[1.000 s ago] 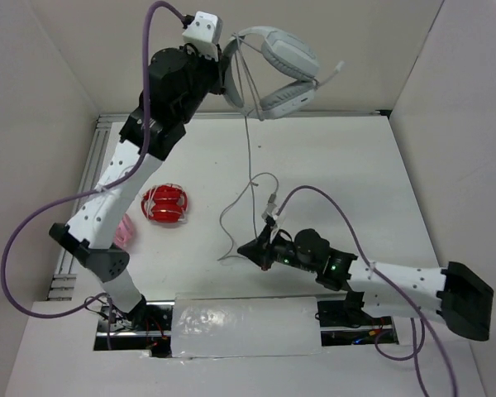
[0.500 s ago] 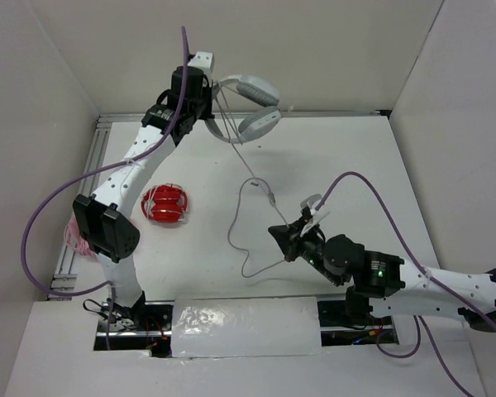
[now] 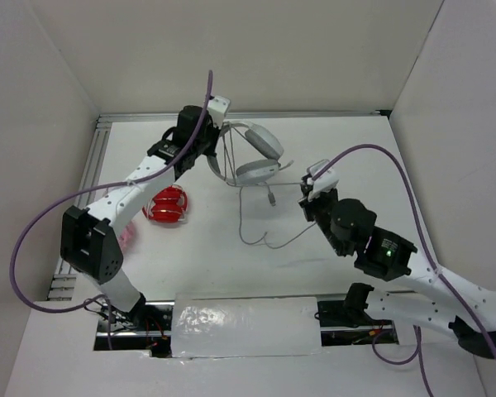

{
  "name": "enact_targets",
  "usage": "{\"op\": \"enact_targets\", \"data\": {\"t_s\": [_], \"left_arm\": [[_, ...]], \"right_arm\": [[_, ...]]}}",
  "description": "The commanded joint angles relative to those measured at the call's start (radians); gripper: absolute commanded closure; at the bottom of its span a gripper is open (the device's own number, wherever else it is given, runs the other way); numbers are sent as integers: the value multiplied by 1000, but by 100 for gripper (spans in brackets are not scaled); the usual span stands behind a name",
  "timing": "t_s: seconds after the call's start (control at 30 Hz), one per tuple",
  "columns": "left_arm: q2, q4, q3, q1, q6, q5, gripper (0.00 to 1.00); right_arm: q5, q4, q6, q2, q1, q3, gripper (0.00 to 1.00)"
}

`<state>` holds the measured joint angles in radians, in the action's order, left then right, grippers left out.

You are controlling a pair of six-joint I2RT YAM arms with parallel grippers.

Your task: Wrap the headphones

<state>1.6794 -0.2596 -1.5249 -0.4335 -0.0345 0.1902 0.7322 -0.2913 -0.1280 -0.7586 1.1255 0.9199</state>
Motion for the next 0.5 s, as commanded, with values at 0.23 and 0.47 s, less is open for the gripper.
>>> {"op": "enact_targets", "data": {"t_s": [0.23, 0.47], "left_arm": [[-196, 238, 184, -217, 386, 19, 100], [-219, 166, 236, -324, 447, -104, 100]], "right_arm": [[-649, -75, -455, -71, -550, 236, 100], [-887, 33, -519, -185, -700, 273, 100]]}}
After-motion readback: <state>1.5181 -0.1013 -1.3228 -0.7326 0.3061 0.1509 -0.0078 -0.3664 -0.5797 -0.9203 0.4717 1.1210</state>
